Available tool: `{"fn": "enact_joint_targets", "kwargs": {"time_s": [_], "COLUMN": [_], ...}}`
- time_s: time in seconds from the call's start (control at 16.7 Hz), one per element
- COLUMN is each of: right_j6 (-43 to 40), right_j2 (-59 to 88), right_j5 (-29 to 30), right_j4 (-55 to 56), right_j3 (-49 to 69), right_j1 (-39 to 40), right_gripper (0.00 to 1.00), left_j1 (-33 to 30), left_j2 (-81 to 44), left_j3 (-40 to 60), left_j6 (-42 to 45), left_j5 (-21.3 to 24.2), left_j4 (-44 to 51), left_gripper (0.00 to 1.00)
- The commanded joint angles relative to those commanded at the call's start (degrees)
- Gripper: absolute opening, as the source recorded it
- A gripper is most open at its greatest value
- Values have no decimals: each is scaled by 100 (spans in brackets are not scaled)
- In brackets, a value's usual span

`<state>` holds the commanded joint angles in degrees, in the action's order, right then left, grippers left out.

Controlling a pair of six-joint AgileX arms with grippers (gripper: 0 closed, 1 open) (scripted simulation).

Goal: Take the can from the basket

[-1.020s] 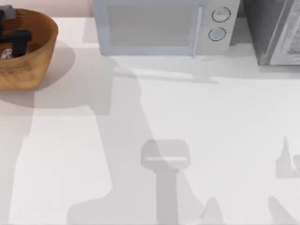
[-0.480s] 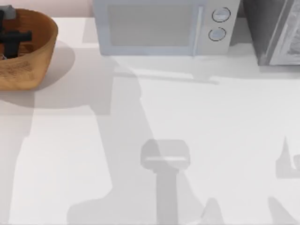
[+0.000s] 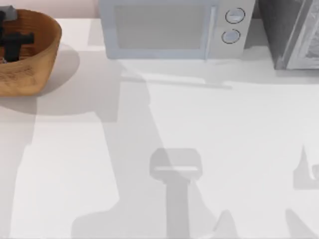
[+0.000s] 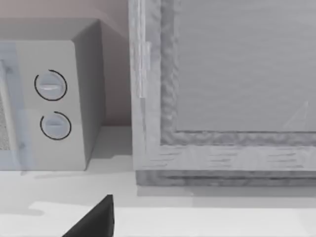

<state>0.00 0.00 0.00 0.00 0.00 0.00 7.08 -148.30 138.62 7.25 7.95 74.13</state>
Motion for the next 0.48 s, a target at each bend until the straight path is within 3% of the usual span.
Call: {"fn": "enact_joint_targets", "kwargs": {"time_s": [0.24,0.48], "right_j6": [0,0], "right_j2": [0,0], "right_j5": [0,0], "right_j4": [0,0], "right_j3": [0,0], "right_j1": [0,0], "right_gripper": [100,100], "left_j1": [-15,-110], "left_j2": [344,1637], "left_j3": [-320,-1562], "left_j6": [-36,-108], "left_j5": [-119,-458], "left_j4": [-177,-812], "left_gripper": [0,0]}}
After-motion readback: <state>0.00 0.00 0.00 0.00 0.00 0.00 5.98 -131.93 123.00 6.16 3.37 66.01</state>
